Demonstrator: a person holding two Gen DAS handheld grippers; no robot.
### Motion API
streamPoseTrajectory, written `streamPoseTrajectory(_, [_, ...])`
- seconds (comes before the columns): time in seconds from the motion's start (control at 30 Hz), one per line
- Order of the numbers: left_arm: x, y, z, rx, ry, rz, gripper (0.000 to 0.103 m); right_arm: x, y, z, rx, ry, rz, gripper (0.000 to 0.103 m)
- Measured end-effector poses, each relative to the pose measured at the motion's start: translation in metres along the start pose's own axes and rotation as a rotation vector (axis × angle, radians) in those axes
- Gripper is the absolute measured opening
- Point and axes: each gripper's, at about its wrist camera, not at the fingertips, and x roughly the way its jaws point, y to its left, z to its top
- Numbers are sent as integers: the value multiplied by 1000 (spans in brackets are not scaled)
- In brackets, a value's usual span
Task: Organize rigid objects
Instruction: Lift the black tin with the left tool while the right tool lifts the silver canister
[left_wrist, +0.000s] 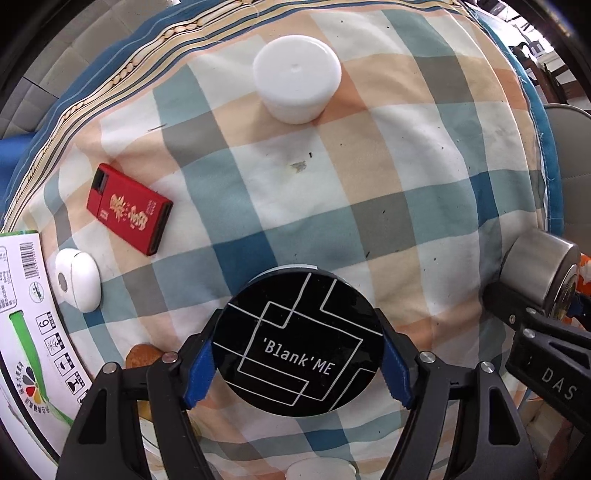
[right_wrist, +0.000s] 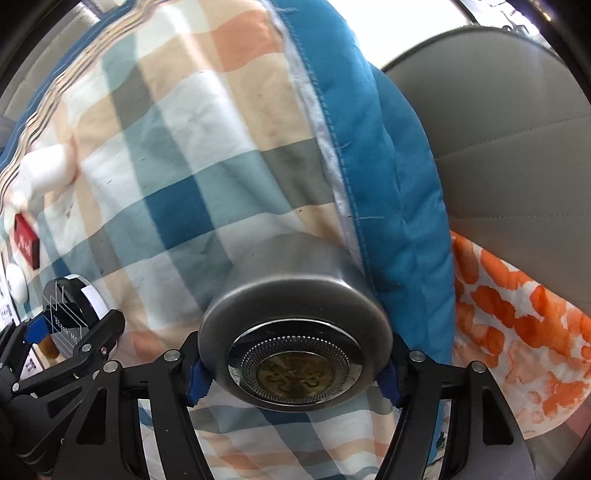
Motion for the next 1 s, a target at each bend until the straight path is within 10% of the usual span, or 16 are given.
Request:
streamPoseTrajectory(0.5, [-89,62,-53,-95,-137,-119,73,-43,69,-56,-131,-60,135,72])
streamPoseTrajectory(1.0, [-188,245,-109,-204,-283,-53,73,-203,248,-129,-299,-200,239,72])
